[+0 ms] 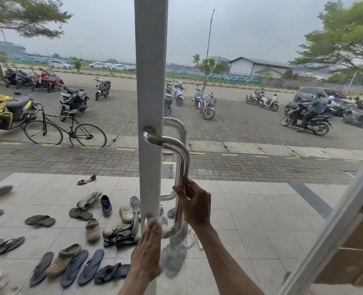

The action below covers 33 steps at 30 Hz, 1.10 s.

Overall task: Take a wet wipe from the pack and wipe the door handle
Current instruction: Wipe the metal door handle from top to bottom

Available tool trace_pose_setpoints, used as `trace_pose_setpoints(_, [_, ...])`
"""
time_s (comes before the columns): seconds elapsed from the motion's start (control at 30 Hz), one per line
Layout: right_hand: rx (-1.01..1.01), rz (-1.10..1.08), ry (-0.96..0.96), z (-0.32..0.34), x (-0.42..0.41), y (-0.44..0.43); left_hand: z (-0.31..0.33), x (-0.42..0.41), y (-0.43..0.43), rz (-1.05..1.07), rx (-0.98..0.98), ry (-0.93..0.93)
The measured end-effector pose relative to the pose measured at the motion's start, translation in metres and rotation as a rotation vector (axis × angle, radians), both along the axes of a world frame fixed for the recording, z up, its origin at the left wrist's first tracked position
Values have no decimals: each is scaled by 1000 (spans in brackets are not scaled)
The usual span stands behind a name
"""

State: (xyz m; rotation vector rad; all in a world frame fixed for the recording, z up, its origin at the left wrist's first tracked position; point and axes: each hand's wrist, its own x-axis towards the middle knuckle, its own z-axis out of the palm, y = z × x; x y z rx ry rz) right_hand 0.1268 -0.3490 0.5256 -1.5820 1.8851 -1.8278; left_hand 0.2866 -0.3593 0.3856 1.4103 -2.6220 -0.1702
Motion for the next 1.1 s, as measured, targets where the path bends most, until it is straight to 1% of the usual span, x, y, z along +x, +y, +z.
trace_pose_setpoints(0.03, [3,-1,-4,-1,-1,-1,4,1,-3,50,-60,36])
trace_pose_setpoints(0.17, [12,18,-18,-2,-2,-3,19,2,-14,78,-50,4])
trace_pose_setpoints(0.23, [12,15,-18,-3,-2,-4,21,-5,-10,56,-11,7])
trace_pose_setpoints(0.37, [10,-2,-8,-3,1,-2,17,-20,4,-59,-45,20])
trace_pose_setpoints(0.43, [11,-7,-4,-2,1,-1,22,-15,-1,-69,-101,-37])
trace_pose_setpoints(0.53, [21,4,12,0,0,0,29,-3,-21,-29,-224,-202])
trace_pose_setpoints(0.6, [25,0,17,0,-1,-1,27,-5,-29,27,-208,-272])
trace_pose_setpoints(0.77, [16,16,4,-1,-1,-1,38,-33,-8,22,-117,-252])
trace_pose_setpoints(0.87, [13,9,9,-1,-1,-1,32,-26,-13,55,-169,-292])
trace_pose_setpoints(0.97, [12,-20,24,-2,-1,-1,8,-18,-17,140,-199,-215])
trace_pose_setpoints(1.07, [11,-19,11,-3,0,-2,4,-23,-6,191,-59,99])
trace_pose_setpoints(1.1, [12,-23,8,-3,0,-2,4,-27,-2,220,-19,164])
